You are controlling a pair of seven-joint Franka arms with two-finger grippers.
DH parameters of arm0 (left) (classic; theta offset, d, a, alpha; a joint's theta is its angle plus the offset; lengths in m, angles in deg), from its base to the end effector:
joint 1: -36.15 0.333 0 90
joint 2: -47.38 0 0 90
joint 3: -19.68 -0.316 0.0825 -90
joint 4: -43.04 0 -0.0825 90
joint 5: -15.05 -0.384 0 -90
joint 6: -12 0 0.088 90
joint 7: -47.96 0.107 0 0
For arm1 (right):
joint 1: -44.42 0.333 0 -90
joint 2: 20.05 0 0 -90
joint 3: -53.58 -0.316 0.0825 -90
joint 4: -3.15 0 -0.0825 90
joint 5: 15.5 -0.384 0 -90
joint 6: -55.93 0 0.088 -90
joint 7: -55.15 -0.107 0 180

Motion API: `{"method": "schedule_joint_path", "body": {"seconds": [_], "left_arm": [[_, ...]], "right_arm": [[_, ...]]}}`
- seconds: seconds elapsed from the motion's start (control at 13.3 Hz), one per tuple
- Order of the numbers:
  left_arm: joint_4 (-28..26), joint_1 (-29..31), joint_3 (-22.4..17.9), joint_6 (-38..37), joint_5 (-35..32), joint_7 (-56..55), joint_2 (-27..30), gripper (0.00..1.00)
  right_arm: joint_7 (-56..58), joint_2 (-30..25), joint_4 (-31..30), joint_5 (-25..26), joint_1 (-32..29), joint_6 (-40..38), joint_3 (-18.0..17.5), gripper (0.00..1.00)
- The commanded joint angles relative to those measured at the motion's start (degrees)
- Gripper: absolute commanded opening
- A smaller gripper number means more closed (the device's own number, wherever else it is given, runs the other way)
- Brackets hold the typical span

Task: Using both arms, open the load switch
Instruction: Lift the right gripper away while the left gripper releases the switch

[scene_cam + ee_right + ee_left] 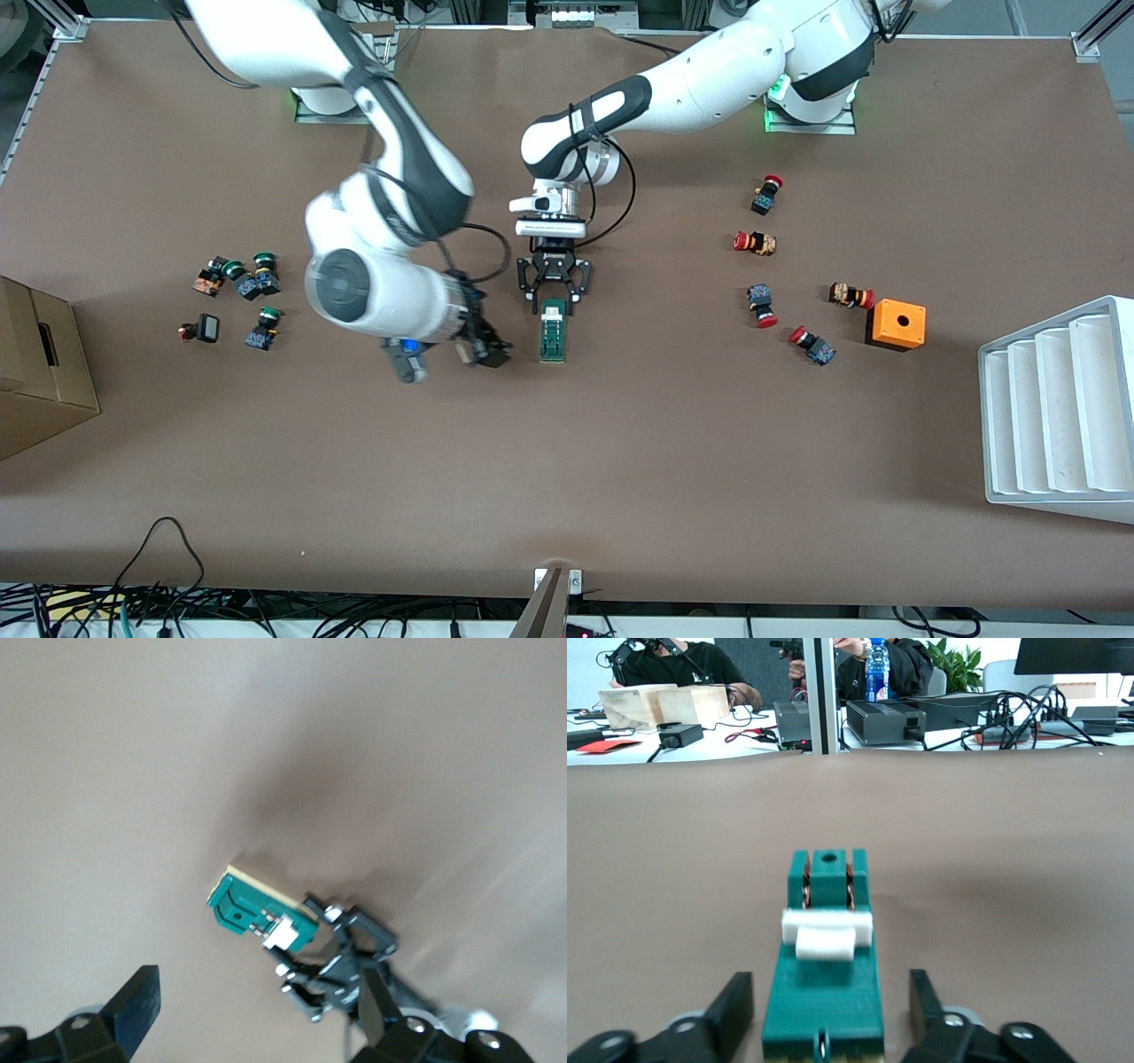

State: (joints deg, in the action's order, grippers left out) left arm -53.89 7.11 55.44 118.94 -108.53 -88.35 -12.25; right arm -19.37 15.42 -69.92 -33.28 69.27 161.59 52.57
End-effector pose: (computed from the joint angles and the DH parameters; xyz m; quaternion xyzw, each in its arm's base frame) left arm 0.3727 -0.5441 0.0774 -0.8370 0.0060 -0.5471 0.0011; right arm 0.6428 0.3352 0.3912 -0.8799 0.4493 0.1332 0.0788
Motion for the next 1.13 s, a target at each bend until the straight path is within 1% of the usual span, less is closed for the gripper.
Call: {"method": "schedule_joint_path", "body": {"seconds": [0.0,0.08,0.15,0.3,0.45,0.53,0.6,0.68,0.75,0.83,1.06], "left_arm": [[-0.54,0.66,1.32,1.25,4.73,3.15,3.46,1.00],[-0.89,1.09,2.20,1.25,6.40,4.12,4.61,1.00],[-2.37,1.53,2.55,1.34,7.29,4.82,6.27,1.00],[-4.40,2.85,4.74,1.86,10.27,5.09,9.44,1.00],[-4.59,3.47,7.29,1.86,16.41,7.19,12.34,1.00],[-4.67,5.38,9.30,1.86,20.79,10.94,14.44,1.00],[-4.59,7.84,12.20,1.86,25.18,15.77,16.46,1.00],[-3.98,9.78,14.40,1.86,30.62,20.95,18.83,1.00],[-3.27,10.41,14.86,2.12,37.55,26.57,21.64,1.00],[-1.35,11.20,14.86,3.08,43.19,31.15,23.76,1.00],[6.64,12.60,14.34,3.71,59.45,44.42,27.20,1.00]], "right_arm": [[14.79,-9.51,-9.44,1.51,-4.62,-0.20,-0.57,0.99],[20.24,-12.06,-11.72,1.69,-6.37,-0.72,-0.57,0.99],[26.13,-14.61,-13.84,2.47,-8.30,-1.77,-0.57,0.99],[35.63,-18.75,-16.66,5.80,-11.21,-5.10,-0.57,0.99],[43.11,-23.75,-20.34,7.66,-13.50,-6.26,-0.57,0.99],[47.33,-26.30,-22.45,8.62,-14.64,-6.61,-0.57,0.99],[51.63,-28.41,-24.21,9.41,-15.96,-6.70,-0.57,0.99],[56.02,-30.44,-25.97,9.94,-17.45,-6.70,-0.57,0.99],[60.85,-32.37,-27.29,11.17,-18.94,-6.79,-0.57,0.99],[64.56,-33.52,-27.83,12.14,-20.26,-7.57,-0.57,0.99],[67.75,-34.06,-26.70,15.30,-21.07,-9.51,-0.48,0.99]]}}
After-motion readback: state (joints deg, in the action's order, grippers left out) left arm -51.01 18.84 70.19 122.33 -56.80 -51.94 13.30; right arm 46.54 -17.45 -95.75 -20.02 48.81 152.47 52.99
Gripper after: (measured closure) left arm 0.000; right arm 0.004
